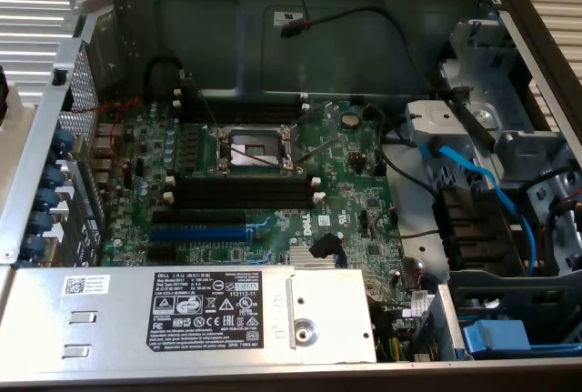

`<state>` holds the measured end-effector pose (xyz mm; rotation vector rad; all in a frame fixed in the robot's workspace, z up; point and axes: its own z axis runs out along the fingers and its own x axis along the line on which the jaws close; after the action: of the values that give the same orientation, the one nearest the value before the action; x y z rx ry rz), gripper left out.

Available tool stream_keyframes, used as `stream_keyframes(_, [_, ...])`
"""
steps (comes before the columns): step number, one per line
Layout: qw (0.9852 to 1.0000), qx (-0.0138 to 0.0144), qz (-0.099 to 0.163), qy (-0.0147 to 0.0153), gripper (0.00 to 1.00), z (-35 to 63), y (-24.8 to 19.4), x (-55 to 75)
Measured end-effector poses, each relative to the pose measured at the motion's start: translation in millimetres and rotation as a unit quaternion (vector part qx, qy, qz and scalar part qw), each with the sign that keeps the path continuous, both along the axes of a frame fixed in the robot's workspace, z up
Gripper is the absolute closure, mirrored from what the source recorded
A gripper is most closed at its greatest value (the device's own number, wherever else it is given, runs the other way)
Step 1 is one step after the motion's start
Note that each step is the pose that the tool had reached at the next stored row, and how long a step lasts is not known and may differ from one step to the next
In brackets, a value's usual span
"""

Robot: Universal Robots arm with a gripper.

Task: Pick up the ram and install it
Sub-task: 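Reach for the ram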

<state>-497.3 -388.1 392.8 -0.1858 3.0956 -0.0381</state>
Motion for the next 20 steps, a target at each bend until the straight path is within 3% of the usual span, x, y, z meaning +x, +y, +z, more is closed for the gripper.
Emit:
stream_keyframes(14, [1.0000, 0.0000, 0.002, -0.0001, 0.89, -0.3, -0.1, -0.8])
stream_keyframes(20, [0.9986, 0.0000, 0.053, -0.0001, 0.89, -0.5, 0.1, -1.3])
